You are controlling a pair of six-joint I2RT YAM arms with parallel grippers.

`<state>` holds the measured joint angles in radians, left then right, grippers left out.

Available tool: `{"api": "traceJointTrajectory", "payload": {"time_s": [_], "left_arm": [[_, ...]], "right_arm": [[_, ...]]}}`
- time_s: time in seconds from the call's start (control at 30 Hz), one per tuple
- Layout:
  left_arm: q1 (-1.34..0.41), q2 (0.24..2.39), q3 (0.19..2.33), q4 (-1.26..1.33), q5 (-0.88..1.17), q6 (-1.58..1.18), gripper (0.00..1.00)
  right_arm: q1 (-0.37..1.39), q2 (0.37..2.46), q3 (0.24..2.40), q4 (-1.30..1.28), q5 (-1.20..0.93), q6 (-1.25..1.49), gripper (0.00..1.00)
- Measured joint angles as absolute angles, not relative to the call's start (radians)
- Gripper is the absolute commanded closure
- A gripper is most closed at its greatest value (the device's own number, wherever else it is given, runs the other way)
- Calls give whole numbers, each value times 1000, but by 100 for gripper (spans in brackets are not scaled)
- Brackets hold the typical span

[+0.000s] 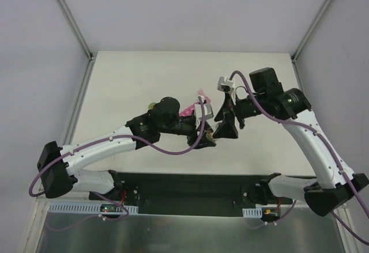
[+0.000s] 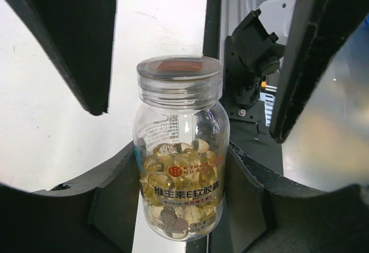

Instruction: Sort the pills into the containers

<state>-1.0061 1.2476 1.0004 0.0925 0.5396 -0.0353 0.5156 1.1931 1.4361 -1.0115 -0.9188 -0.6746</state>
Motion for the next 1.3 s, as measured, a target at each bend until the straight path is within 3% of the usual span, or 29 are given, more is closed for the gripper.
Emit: {"api": "traceJointTrajectory", "payload": {"time_s": [0.07,0.23,0.77,0.87,0.9,1.0,1.3], "left_arm": [[-1006,1248,1000,92,521,-35,100],[-1006,1247,1000,93,487,-33,100],[-1006,1240,999,93,467,-33,100],[-1006,1240,999,93,467,-33,100],[-1006,1240,999,93,467,-33,100],[-1006,1240,998,90,468,-33,100],[-1006,1239,998,114,533,-37,100]], "right_arm": [[515,1204,1436,-1011,-915,-630,19],[515,1227,1437,-1029,-897,-576,35],[471,1254,1472,-1066,-898,-557,47],[470,1256,1472,-1079,-899,-560,56],[469,1257,1472,-1082,-898,-562,65],[466,1266,1478,-1100,-904,-576,76],[467,1289,1550,-1225,-960,-873,77]]}}
